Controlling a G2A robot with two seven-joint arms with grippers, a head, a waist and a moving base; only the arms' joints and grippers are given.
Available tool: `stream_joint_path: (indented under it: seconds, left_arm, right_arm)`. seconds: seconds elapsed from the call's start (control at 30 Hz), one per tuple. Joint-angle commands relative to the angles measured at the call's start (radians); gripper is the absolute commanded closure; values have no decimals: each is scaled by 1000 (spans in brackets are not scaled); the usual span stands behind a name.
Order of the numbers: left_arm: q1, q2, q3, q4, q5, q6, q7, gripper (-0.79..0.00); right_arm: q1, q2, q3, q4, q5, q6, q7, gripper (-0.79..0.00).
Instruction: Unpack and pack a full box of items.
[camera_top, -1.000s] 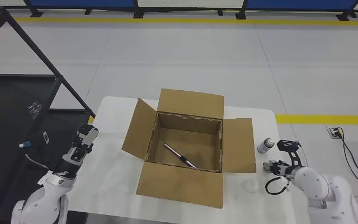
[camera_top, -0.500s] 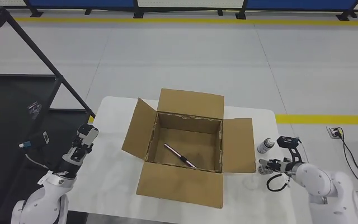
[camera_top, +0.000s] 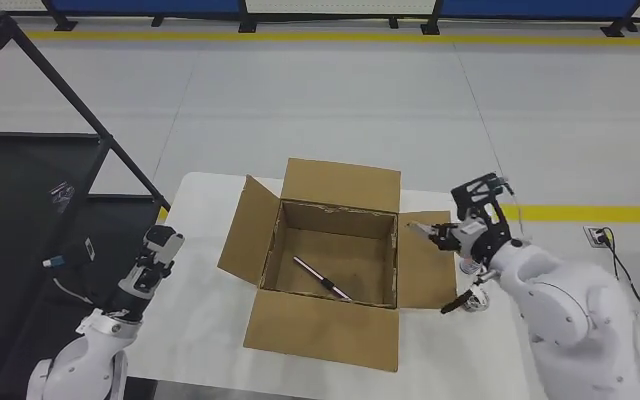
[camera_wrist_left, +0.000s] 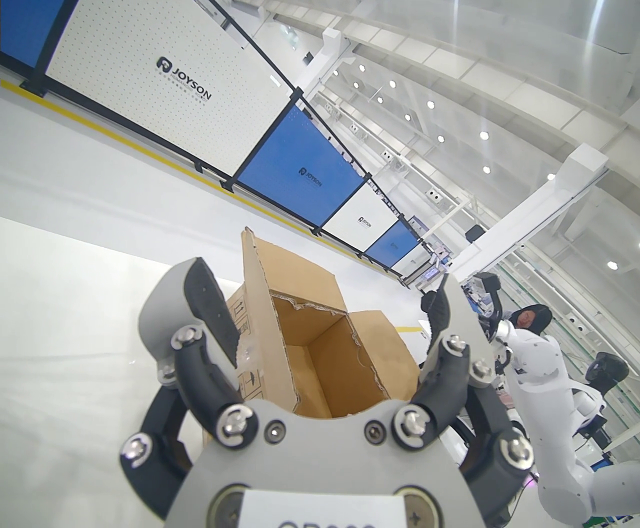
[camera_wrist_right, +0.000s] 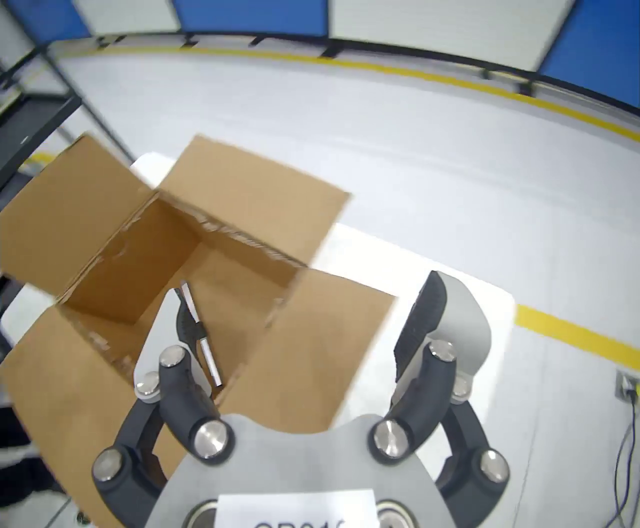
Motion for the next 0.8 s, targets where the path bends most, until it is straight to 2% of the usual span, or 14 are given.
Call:
stream_joint_path:
  seconds: [0.0,0.17,0.33,0.53,0.77]
  left_arm:
    - [5,1,0,8,-4,-2,7,-785]
    - [18,5,-11,17,-20,-5,35,-785]
    - [28,9,-23,26,-37,-11,55,-785]
    - [30,15,-41,58,-75,2,53,-785]
    - [-7,27,-54,119,-118,4,8,-785]
  right_arm:
    - [120,-16,-148,99,55,-25,41,-785]
    - [365,-84,-437,396,168,-40,85,-785]
    - [520,-173,-660,685,258,-45,55,-785]
    - [633,-288,-841,985,266,-23,-16,-785]
    - [680,-410,-955,1239,255,-20,-91,-785]
